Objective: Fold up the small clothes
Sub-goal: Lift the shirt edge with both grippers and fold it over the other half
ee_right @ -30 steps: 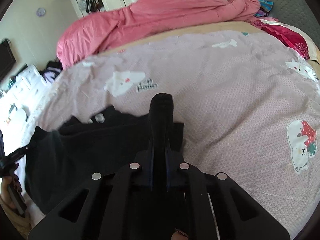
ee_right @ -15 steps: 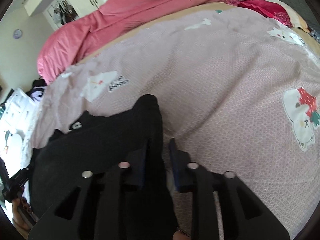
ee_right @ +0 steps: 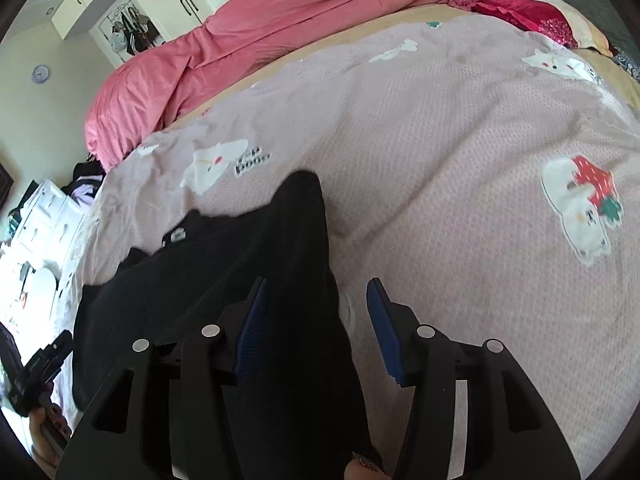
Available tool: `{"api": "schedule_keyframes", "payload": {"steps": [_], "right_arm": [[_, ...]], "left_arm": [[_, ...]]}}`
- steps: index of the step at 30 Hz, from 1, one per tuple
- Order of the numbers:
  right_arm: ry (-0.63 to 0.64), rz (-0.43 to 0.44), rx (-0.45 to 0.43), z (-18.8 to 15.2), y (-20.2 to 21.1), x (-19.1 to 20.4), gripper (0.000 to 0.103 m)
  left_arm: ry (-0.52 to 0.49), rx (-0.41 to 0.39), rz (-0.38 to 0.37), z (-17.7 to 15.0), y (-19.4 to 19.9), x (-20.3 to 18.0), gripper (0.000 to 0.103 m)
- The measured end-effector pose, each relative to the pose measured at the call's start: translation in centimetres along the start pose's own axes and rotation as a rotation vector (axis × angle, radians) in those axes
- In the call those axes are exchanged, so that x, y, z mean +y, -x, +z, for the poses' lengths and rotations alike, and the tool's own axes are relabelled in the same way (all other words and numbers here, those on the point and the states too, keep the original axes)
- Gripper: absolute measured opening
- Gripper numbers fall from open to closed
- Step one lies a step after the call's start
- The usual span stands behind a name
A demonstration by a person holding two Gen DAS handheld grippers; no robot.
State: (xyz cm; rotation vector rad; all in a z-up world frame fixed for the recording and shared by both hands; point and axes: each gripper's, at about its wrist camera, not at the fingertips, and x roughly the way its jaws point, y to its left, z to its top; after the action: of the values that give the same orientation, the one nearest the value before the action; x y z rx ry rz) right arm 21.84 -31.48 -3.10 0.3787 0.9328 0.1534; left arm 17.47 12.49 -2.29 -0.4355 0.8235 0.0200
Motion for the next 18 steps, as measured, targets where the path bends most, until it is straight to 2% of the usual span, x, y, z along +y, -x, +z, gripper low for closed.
{"api": "schedule_keyframes", "payload": {"steps": [2, 9, 10, 13, 14, 15, 17, 18], "right_arm": [[-0.004, 0.019, 0.012, -0.5, 0.4, -0.1, 0.05], [-0.005, 0.042, 0.035, -3.1, 1.7, -0.3, 0.05], [-0.014, 0.049, 0.044, -3.7, 1.8, -0.4, 0.05], [-0.031, 0.068, 0.048, -4.5, 2.1, -0.7, 0.049], [-0.031, 0.065, 0.047, -4.7, 2.2, -0.7, 0.039], [-0.028, 0.06, 0.045, -4.8, 2.3, -0.8, 0.023], [-0.025, 0.072, 0.044, -5.0, 2.6, -0.8, 0.01], [-0.023, 0.08, 0.033, -5.1, 3.0, -0.8, 0.009]], "left_arm": [[0.015, 0.019, -0.007, -0.7, 0.2, 0.2, 0.051], [0.032, 0.09, -0.021, -2.8, 0.0, 0.6, 0.05], [0.031, 0.093, -0.021, -3.1, 0.0, 0.5, 0.048], [0.041, 0.103, -0.037, -3.6, 0.0, 0.5, 0.03], [0.04, 0.103, -0.035, -3.7, 0.0, 0.4, 0.027], [0.037, 0.1, -0.031, -3.8, 0.1, 0.4, 0.025], [0.03, 0.095, -0.03, -3.9, 0.4, 0.3, 0.014], [0.029, 0.091, -0.028, -3.9, 0.6, 0.4, 0.013]]}}
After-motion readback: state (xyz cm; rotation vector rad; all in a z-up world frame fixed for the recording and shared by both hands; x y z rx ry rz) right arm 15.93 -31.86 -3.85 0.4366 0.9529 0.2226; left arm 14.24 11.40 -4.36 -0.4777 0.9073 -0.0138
